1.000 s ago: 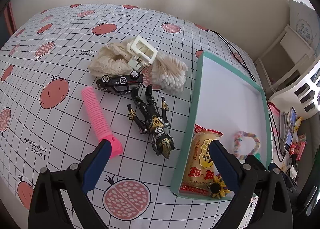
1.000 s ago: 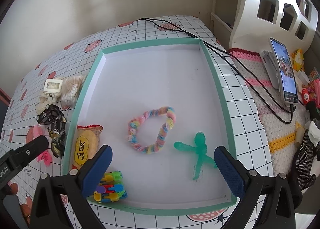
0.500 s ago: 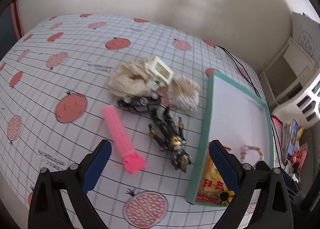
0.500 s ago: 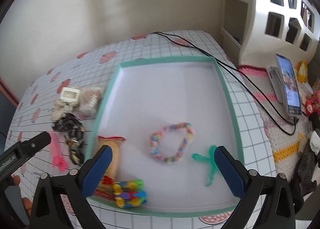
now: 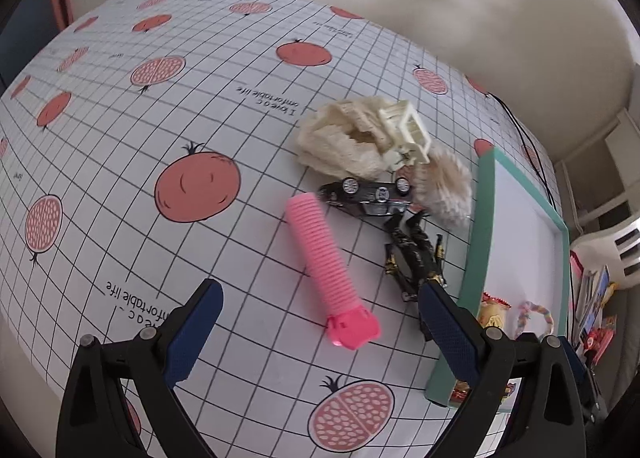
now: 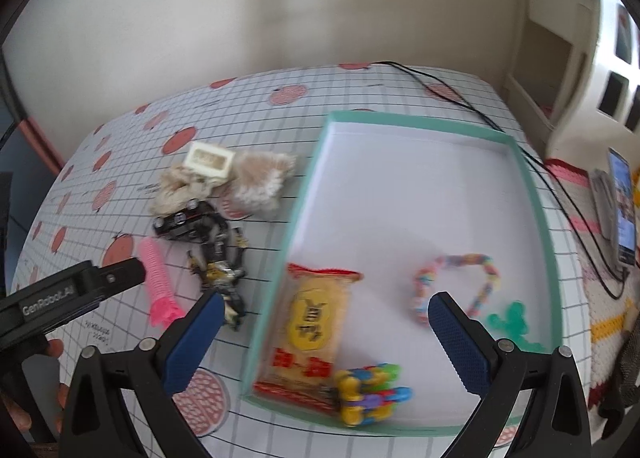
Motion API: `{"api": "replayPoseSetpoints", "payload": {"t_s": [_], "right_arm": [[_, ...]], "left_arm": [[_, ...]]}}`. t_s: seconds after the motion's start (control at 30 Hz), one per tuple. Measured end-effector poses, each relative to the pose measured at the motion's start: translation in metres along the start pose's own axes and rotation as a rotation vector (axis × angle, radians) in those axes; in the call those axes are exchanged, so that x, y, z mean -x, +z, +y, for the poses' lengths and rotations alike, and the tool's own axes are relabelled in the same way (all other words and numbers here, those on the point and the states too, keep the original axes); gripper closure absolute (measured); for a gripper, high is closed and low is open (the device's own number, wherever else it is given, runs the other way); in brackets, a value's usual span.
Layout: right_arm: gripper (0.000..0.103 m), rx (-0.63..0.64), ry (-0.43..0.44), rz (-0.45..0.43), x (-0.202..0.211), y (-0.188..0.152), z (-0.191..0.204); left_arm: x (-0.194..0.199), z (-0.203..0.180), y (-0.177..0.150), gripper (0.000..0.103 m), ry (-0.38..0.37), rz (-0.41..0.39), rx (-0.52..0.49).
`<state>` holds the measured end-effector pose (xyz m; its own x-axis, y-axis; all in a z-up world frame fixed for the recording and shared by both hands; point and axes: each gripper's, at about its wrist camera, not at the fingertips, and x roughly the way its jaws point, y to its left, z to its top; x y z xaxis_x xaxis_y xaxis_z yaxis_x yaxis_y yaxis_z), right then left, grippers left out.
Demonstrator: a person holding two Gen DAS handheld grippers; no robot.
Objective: Organize objects
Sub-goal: 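Move both tools toward the black-gold action figure and pink roller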
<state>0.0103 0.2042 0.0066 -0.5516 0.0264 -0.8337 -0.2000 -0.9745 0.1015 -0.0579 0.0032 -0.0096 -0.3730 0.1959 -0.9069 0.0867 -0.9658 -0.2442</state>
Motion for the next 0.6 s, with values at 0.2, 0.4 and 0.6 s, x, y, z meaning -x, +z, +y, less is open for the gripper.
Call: {"api": "replayPoseSetpoints", "payload": {"t_s": [0.2,0.4,0.6], "right_arm": [[0.0,0.049,0.034,0.004,-0.004,0.0,0.024],[0.0,0.048,0.056,-0.017,0.01,0.012,0.028],[0.0,0.049,0.04,0.019,0.012,0.036,0.035]], "left_arm": [[0.001,0.014,0.002,0.005,-0.023,0.009,0.054],[0.006,0.026,0.007,0.005,-0.025,0.003,0.124],[0.006,0.031,0.013,0.005,-0.038,0.043,0.209]]}}
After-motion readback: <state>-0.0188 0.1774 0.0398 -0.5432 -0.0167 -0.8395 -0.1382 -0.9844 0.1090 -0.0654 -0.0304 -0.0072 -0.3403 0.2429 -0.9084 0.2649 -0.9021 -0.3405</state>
